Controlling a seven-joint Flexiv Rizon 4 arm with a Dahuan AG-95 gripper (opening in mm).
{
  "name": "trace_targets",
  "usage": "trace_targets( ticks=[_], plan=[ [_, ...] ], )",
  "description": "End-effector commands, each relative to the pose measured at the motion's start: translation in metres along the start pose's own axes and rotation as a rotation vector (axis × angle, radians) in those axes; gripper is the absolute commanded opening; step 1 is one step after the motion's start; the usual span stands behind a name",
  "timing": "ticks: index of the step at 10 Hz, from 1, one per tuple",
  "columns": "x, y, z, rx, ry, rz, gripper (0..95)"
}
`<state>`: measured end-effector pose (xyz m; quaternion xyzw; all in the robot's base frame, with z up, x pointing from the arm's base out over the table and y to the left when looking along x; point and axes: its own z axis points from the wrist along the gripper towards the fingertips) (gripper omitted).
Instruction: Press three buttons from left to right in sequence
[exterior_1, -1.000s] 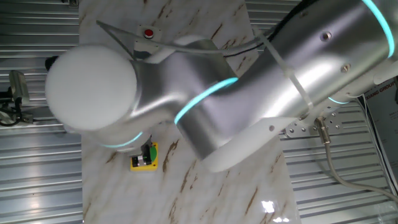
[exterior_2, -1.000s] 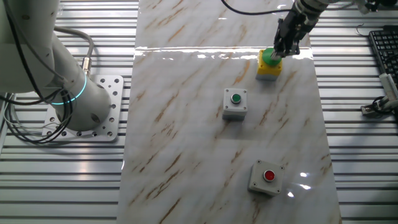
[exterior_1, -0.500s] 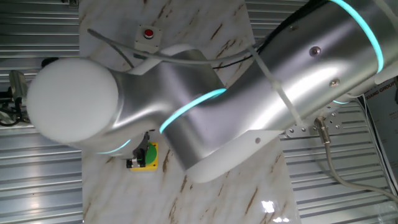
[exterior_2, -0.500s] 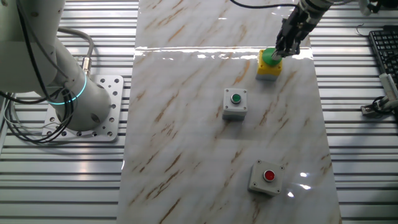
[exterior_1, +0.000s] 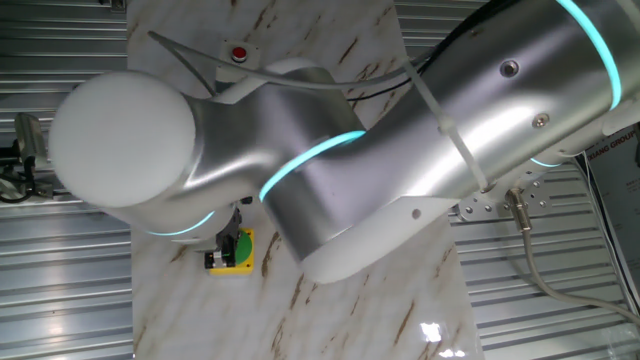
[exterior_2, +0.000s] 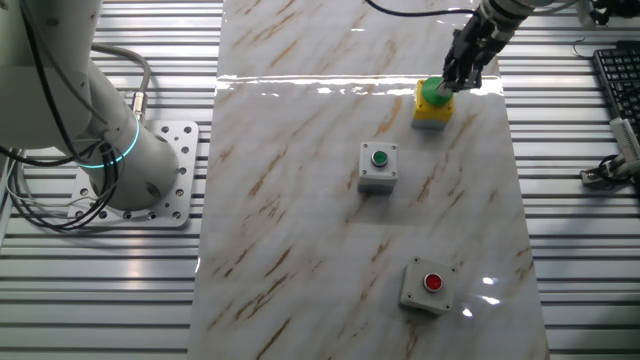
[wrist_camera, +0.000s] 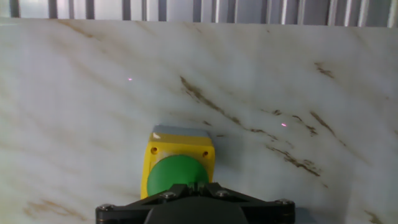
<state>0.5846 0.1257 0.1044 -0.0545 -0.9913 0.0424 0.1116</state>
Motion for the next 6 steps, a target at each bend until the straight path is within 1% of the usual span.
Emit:
trace_targets(
  ticks=[1,4,6],
  plan=[
    [-0.0032,0.0059,-0.0048,-0.011,0.027,0.027,0.0],
    [-0.0055,0.0099,-0.0026,-0.017,0.023,0.039,0.0],
    [-0.0059,0.0101,-0.0015,-0.016,0.022,0.026,0.0]
  ],
)
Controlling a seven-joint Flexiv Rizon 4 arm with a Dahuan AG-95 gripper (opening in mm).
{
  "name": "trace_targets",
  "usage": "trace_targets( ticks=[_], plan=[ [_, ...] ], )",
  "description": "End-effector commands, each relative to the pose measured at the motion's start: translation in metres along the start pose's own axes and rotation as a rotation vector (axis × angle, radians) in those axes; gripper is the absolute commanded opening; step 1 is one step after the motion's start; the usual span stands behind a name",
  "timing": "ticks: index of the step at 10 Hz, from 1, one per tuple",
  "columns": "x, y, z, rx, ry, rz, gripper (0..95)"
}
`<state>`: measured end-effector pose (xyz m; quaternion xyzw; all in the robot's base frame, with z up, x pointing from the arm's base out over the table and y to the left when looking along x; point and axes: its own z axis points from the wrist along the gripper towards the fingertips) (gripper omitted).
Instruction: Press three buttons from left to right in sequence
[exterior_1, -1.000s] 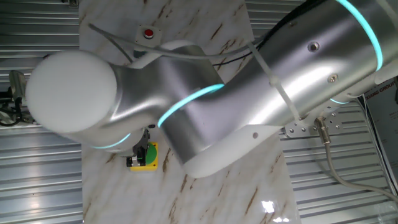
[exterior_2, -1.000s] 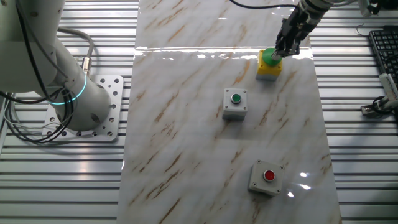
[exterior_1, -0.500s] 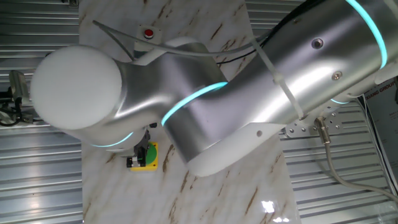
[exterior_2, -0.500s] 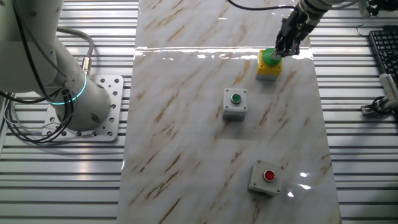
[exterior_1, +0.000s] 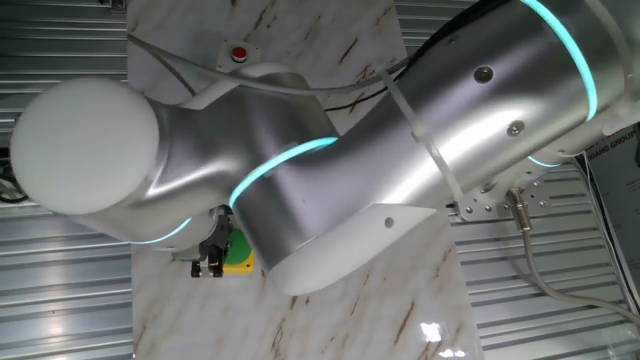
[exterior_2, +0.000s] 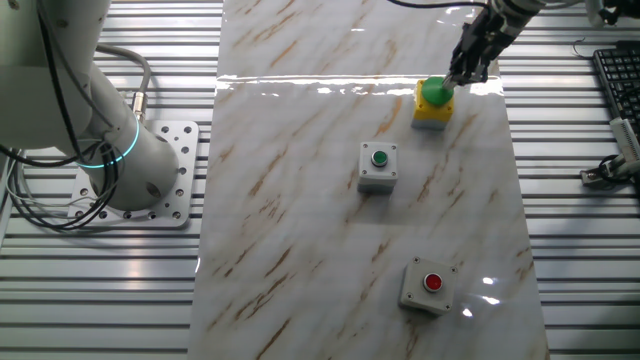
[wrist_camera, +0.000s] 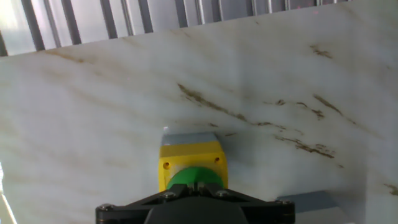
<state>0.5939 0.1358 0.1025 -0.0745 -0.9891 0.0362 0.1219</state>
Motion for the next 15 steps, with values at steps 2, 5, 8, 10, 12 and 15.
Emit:
trace_targets(
  ticks=[2,5,8,10,12,15],
  plan=[
    [0.002,-0.001,0.001,0.004,-0.001,-0.019,0.0],
    [0.001,-0.001,0.004,0.006,-0.006,-0.023,0.0],
    [0.000,0.000,0.013,0.008,-0.027,-0.026,0.0],
    [0.000,0.000,0.019,0.005,-0.036,-0.021,0.0],
    [-0.001,0.001,0.028,0.025,-0.060,-0.024,0.0],
    [-0.001,0.001,0.023,0.022,-0.058,-0.030,0.0]
  ],
)
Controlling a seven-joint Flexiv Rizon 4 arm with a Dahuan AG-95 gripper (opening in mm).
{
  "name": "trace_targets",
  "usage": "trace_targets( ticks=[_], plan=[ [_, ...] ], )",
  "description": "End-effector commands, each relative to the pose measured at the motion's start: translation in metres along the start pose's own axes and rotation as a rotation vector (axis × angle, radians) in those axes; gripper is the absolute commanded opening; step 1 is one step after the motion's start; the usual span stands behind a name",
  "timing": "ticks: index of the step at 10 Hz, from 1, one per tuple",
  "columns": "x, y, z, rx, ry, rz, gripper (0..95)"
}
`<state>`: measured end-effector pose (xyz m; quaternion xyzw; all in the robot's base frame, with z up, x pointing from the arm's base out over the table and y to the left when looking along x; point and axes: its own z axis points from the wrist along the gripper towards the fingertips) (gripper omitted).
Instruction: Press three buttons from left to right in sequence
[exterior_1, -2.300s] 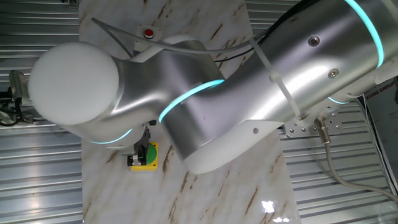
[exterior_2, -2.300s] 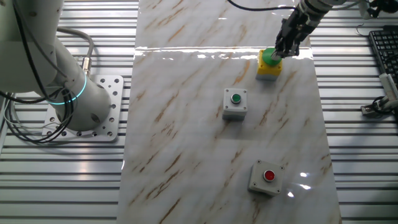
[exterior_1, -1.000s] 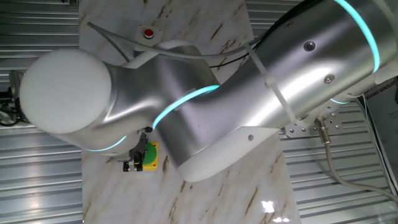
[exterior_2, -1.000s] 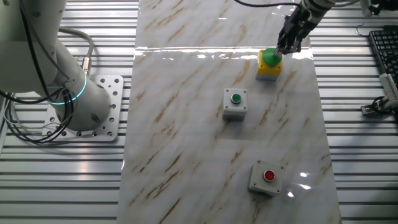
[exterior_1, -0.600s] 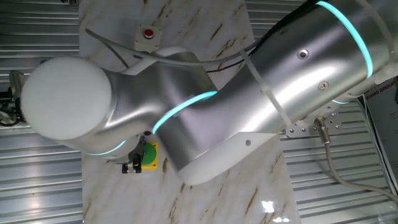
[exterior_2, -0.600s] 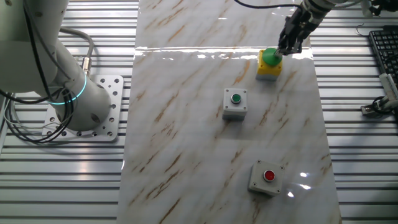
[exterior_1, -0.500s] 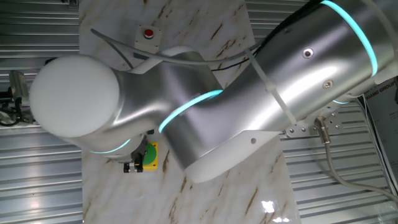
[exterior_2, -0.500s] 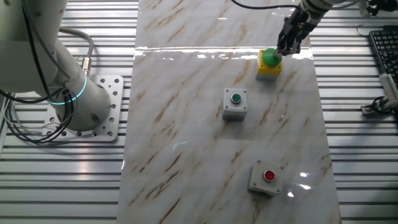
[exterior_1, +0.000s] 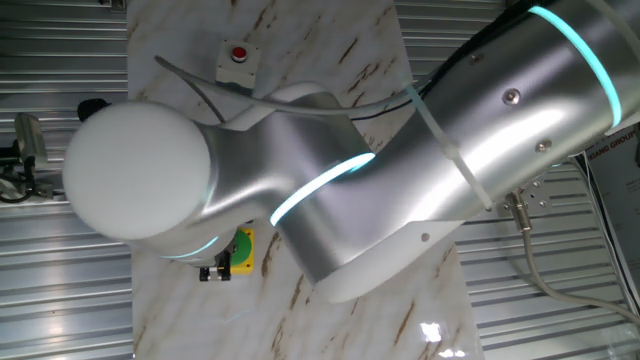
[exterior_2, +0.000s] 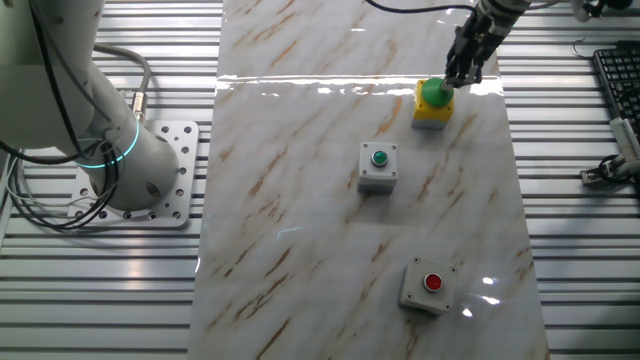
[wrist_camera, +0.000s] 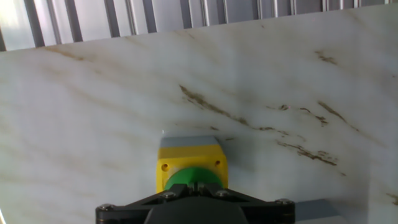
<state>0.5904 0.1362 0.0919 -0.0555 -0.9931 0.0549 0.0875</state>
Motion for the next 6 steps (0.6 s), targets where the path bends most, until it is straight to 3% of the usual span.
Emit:
trace_targets(
  ticks=[1,3,6],
  plan=[
    [-0.0017,0.0010,0.0092,-0.018,0.018,0.009,0.0],
    [-0.0017,0.0011,0.0105,-0.018,0.015,0.012,0.0],
    [-0.0012,0.0019,0.0188,-0.019,-0.014,0.015,0.0]
  ],
)
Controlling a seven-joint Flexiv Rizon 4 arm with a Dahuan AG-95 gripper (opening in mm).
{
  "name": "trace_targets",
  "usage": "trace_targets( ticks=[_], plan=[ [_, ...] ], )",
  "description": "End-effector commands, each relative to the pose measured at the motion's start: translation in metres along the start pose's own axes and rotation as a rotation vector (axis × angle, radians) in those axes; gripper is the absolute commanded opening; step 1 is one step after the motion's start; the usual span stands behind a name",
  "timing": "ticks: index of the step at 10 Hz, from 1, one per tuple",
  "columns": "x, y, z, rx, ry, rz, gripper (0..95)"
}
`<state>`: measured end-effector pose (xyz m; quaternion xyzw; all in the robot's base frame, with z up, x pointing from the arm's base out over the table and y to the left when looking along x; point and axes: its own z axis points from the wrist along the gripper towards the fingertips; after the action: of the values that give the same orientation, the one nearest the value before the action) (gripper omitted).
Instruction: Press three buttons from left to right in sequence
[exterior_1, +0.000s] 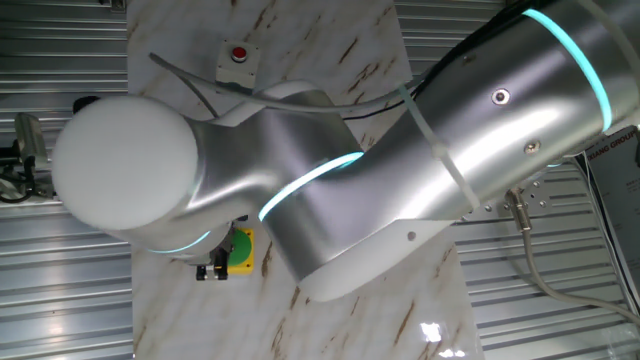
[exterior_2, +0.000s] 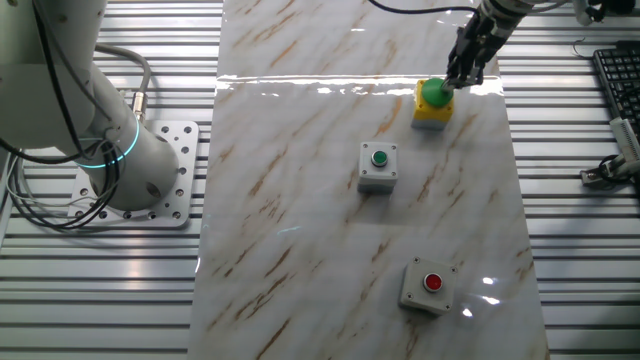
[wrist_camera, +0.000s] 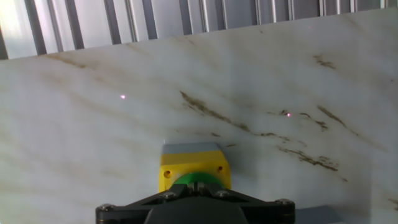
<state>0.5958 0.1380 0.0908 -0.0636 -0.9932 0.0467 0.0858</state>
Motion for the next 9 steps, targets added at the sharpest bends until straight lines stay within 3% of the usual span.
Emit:
trace_targets(
  ticks=[1,8,9],
  plan=[
    [0.0043,-0.0009,0.0208,-0.002,-0.022,-0.001,0.0],
    [0.0051,-0.0005,0.0268,0.004,-0.031,-0.006,0.0],
    [0.0051,-0.0004,0.0270,-0.006,-0.037,-0.002,0.0]
  ],
)
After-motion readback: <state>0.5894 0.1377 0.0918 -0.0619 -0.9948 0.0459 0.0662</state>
